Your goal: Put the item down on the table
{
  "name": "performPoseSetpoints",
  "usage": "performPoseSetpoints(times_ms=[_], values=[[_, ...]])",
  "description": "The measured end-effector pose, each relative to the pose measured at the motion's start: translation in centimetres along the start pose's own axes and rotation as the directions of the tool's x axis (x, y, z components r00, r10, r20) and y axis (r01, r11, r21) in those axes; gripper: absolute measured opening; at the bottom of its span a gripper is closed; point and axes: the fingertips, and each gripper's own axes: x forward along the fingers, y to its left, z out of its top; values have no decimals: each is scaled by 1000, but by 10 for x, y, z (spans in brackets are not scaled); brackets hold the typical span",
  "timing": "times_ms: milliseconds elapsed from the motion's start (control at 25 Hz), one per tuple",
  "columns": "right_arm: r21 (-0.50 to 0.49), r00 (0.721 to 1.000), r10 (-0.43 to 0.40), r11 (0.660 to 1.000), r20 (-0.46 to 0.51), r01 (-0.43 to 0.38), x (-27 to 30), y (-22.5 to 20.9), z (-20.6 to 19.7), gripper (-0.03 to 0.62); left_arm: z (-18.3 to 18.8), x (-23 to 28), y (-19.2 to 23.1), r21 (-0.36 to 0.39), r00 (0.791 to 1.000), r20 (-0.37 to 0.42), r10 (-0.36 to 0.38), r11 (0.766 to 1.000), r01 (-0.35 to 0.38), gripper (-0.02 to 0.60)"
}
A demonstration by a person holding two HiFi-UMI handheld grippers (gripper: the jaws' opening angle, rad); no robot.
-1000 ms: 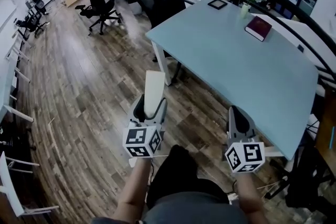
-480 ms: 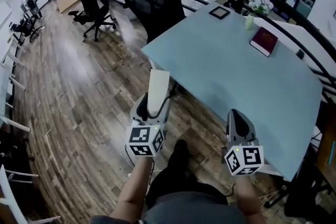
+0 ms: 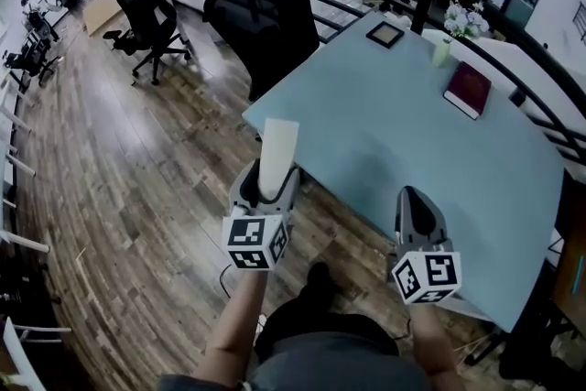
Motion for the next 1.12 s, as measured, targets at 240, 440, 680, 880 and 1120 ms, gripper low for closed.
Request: performPoseSetpoints(times_ms=[240, 440, 680, 880, 1120], values=[[-10, 999, -34, 999, 8, 34, 25, -1, 5, 3, 3, 32, 12, 7, 999, -8, -32, 999, 32, 305], [-17, 998, -55, 998, 9, 55, 39, -5, 8, 3, -1, 57, 16, 10, 998, -36, -54, 998, 54, 305], [-16, 997, -77, 997, 7, 77, 50, -17, 10, 3, -15, 93, 7, 22, 993, -83, -90, 996, 92, 305], [-14, 996, -92, 996, 10, 92, 59, -32, 12, 3, -34, 127, -5, 37, 983, -141, -115, 992, 121, 305], [-8, 994, -109, 994, 10, 109, 67, -49, 14, 3, -72, 164, -21, 71, 959, -251, -130, 986, 152, 305]])
